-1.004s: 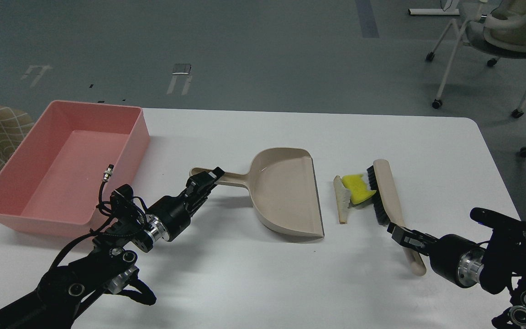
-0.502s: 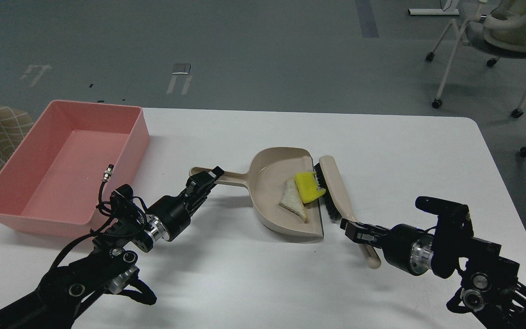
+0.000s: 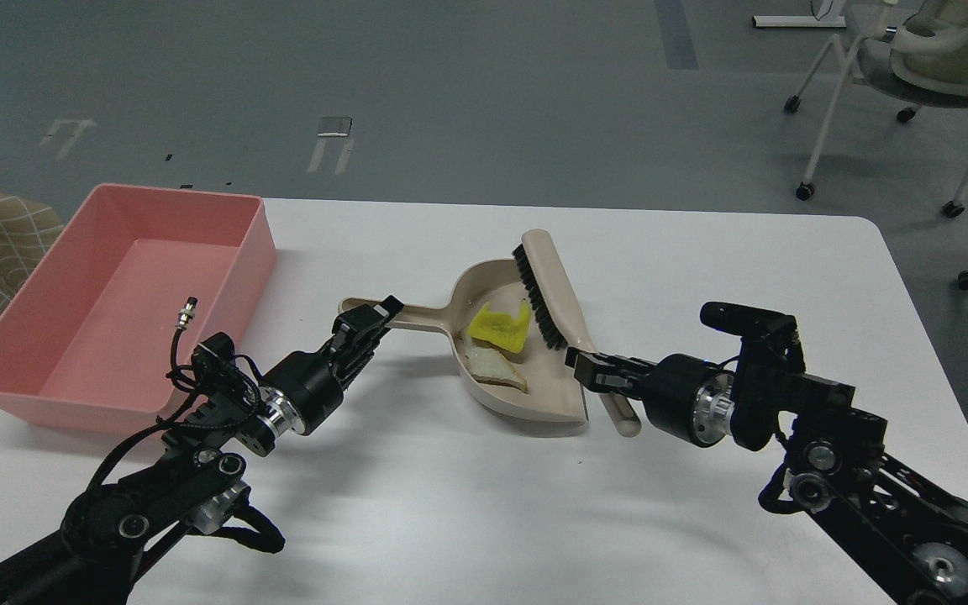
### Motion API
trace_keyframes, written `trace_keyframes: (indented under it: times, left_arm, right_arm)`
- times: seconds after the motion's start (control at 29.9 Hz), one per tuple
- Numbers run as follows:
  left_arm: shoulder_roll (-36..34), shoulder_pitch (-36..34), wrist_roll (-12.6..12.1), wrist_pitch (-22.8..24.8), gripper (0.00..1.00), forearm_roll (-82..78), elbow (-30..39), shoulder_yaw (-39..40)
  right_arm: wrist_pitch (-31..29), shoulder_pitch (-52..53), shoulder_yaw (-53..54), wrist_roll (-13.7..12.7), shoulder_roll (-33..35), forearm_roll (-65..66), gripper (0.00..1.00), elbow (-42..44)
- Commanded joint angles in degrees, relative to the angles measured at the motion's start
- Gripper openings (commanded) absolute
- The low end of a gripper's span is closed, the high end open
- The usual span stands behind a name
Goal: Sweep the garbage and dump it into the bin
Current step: 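Lift the loaded dustpan with the left gripper over the pink bin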
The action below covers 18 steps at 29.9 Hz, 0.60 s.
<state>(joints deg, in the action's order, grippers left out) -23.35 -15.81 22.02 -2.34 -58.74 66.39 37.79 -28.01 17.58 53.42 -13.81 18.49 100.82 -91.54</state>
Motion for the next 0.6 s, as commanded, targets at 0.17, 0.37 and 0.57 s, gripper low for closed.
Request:
trace_keyframes:
  times: [0.17,0.37,0.57]
  left_arm:
    - [0.23,-0.01,0.22,-0.04,0.05,2.65,1.02,2.19]
    - [-2.05,-0.01,-0.13,0.05,0.05,10.66,6.30,4.39]
    - [-3.37,0.08,0.05,1.37,0.05,12.41,6.83,8.43]
  right_arm:
    - [0.01,-3.33,6.16,0.54,9.64,-6.87,0.10,-2.76]
    - [0.01,-7.20,11.00,0.80,10.25,-7.31,0.10,-2.15]
    - [0.01,-11.07,14.60,0.89,12.97,-7.40,0.13,-1.88]
